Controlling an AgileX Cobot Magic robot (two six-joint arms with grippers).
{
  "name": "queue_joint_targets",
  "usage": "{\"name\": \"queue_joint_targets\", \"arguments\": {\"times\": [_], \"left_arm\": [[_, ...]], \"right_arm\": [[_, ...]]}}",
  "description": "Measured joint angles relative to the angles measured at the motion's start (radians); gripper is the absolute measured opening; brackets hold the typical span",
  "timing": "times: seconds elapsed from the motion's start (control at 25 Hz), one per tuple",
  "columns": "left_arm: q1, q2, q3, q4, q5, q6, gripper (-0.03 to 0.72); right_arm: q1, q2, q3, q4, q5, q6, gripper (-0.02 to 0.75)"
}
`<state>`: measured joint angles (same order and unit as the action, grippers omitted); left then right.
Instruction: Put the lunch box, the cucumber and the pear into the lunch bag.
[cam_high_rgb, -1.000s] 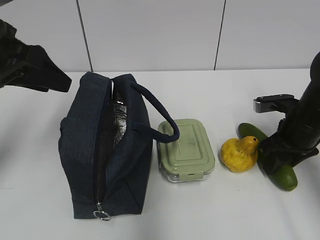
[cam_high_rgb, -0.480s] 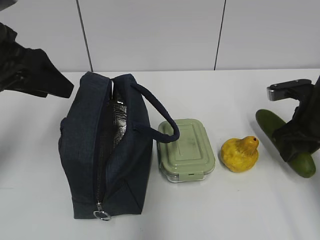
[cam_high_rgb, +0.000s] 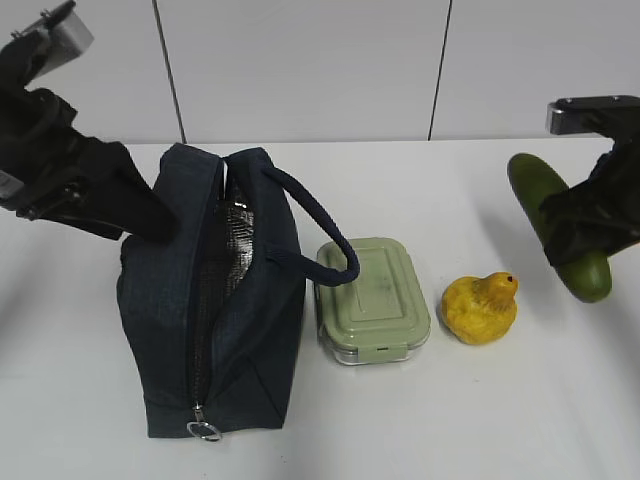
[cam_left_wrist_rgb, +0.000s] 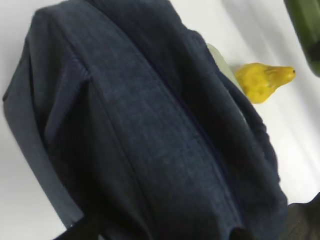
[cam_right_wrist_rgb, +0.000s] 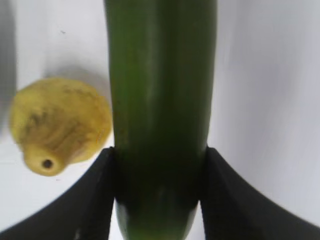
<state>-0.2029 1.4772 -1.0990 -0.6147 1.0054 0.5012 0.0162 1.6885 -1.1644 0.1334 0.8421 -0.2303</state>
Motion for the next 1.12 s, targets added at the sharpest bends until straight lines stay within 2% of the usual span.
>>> {"name": "queue_joint_targets", "arguments": {"times": [0.12, 0.32, 0.44, 0.64, 0.8, 0.96, 1.12], "left_arm": [[-0.012, 0.043, 0.000, 0.030, -0.008, -0.017, 0.377], [-0.014, 0.086, 0.000, 0.040, -0.009, -0.024, 0.168], [-0.014, 0.086, 0.000, 0.040, -0.012, -0.024, 0.044], [-0.014, 0.086, 0.000, 0.034, -0.024, -0.024, 0.017], [-0.014, 0.075, 0.000, 0.031, -0.037, -0.024, 0.017], [-0.014, 0.063, 0.000, 0.029, -0.040, -0.026, 0.017], [-0.015, 0.055, 0.000, 0.022, -0.044, -0.027, 0.015]], "right_arm": [[0.000, -0.033, -0.022, 0.108, 0.000, -0.068, 0.340], [0.014, -0.058, -0.072, 0.365, 0.035, -0.228, 0.340], [0.056, -0.058, -0.089, 0.468, 0.057, -0.286, 0.340], [0.220, -0.058, -0.120, 0.613, 0.053, -0.334, 0.340], [0.349, -0.058, -0.142, 0.728, -0.014, -0.340, 0.340], [0.426, -0.026, -0.150, 0.856, -0.067, -0.364, 0.339], [0.484, 0.010, -0.150, 0.934, -0.117, -0.387, 0.339]]}}
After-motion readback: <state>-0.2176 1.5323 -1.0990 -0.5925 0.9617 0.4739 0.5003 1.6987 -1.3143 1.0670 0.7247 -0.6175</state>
